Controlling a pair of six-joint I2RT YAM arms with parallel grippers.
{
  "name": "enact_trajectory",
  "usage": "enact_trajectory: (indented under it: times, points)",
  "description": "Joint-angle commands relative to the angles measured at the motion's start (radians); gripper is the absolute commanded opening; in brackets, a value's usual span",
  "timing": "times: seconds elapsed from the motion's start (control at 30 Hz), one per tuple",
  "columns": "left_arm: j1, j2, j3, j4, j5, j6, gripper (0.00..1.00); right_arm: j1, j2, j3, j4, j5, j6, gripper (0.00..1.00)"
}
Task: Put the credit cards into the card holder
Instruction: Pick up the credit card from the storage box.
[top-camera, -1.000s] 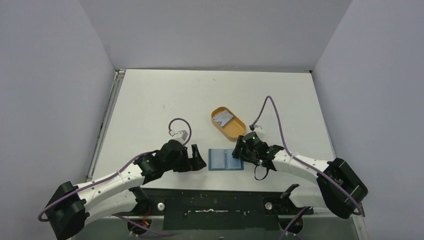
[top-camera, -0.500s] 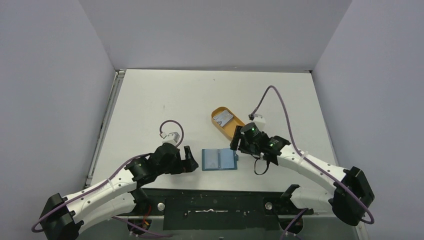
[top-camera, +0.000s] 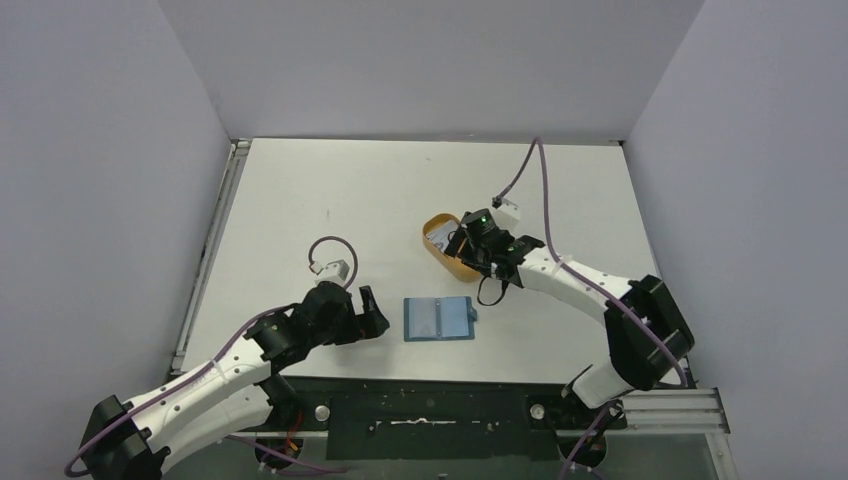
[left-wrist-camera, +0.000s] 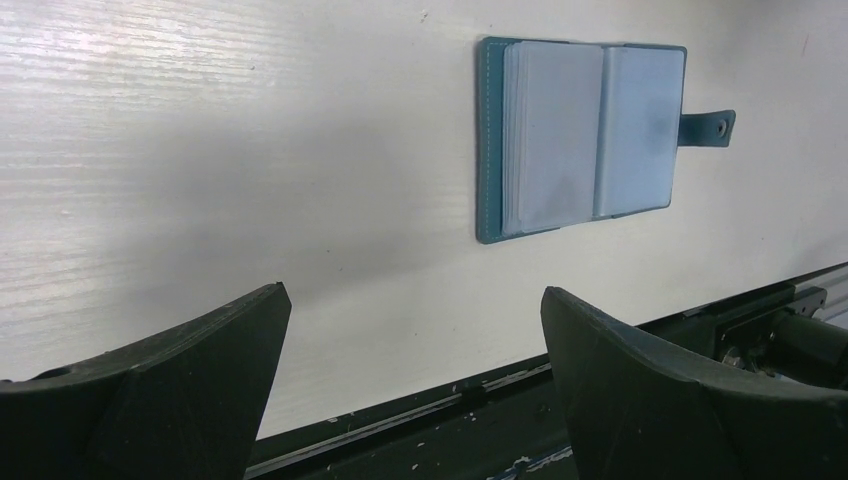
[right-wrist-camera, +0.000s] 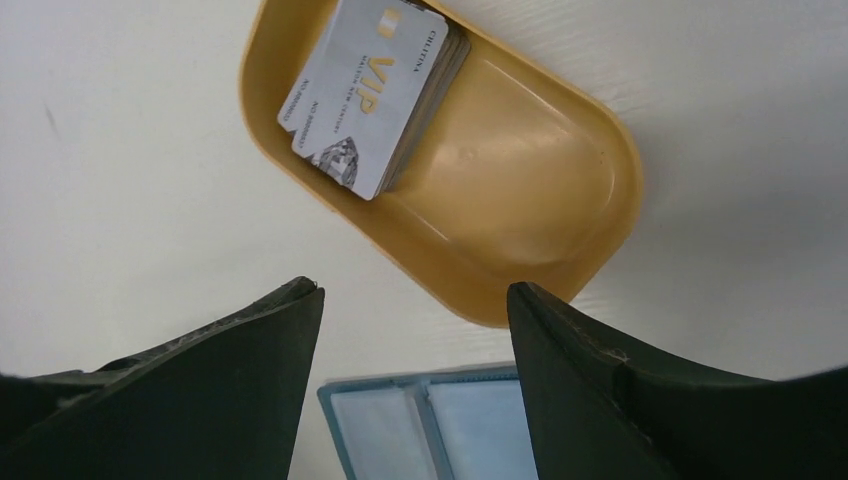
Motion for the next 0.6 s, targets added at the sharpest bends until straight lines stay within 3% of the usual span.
enact_trajectory:
  times: [0.0, 0.23, 0.57]
  points:
    - [0.011, -0.001, 0.045, 0.012, 0.014, 0.007, 0.97, -0.014, 0.087, 0.096, 0.085, 0.083, 0.081, 0.69]
    - [0.024, 0.000, 0.034, 0.018, 0.026, 0.014, 0.97, -0.045, 0.194, 0.133, 0.132, 0.137, 0.133, 0.69]
    - [0.044, 0.032, 0.018, 0.049, 0.051, 0.014, 0.96, -0.061, 0.333, 0.214, 0.133, 0.082, 0.150, 0.65]
